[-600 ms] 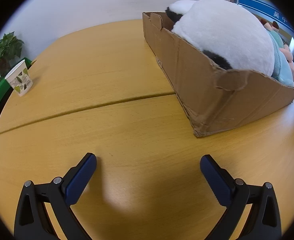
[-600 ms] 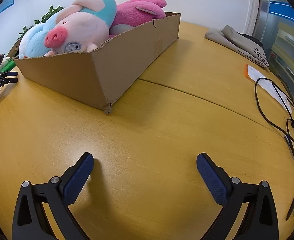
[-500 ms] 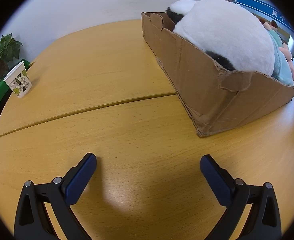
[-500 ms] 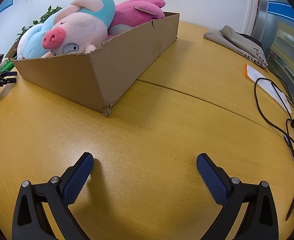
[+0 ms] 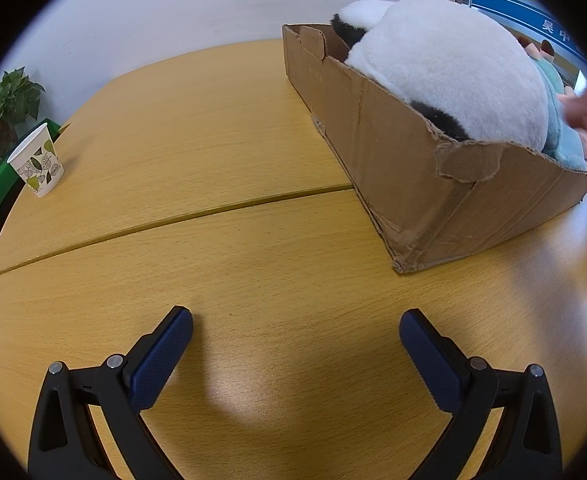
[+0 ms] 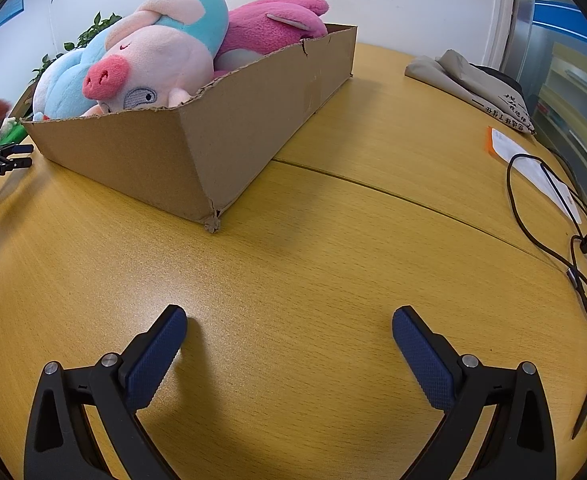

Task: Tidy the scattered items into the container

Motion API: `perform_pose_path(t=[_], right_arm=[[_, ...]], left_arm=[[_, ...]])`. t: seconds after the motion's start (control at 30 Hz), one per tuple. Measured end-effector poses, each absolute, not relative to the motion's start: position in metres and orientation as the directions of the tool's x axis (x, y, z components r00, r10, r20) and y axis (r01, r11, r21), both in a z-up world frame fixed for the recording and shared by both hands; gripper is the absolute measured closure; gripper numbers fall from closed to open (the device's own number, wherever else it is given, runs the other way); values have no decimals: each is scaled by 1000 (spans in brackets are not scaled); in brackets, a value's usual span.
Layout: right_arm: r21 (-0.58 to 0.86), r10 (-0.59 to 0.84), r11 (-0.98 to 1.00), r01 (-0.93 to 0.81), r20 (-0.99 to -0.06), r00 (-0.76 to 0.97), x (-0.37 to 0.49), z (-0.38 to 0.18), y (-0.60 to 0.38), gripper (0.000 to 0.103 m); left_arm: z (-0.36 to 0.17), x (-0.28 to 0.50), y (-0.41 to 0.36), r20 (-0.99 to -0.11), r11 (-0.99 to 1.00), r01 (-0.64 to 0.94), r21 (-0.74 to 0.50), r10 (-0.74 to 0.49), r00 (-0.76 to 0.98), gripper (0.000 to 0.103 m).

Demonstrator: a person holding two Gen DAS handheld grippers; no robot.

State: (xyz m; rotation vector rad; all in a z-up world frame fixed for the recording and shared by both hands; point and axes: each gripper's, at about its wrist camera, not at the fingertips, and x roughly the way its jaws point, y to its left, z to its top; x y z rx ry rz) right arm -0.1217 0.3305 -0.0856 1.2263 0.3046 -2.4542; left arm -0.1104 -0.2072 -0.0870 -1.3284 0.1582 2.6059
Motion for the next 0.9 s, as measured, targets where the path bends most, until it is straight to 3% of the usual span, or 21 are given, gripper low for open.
perform_pose_path(t=[0.9], right_arm=[[-23,-239,-903,429,-802,-547,-121,-85,333,0]], left_arm=[[-87,-111,-208,-809,-973,-232,-1,137,-572,0]])
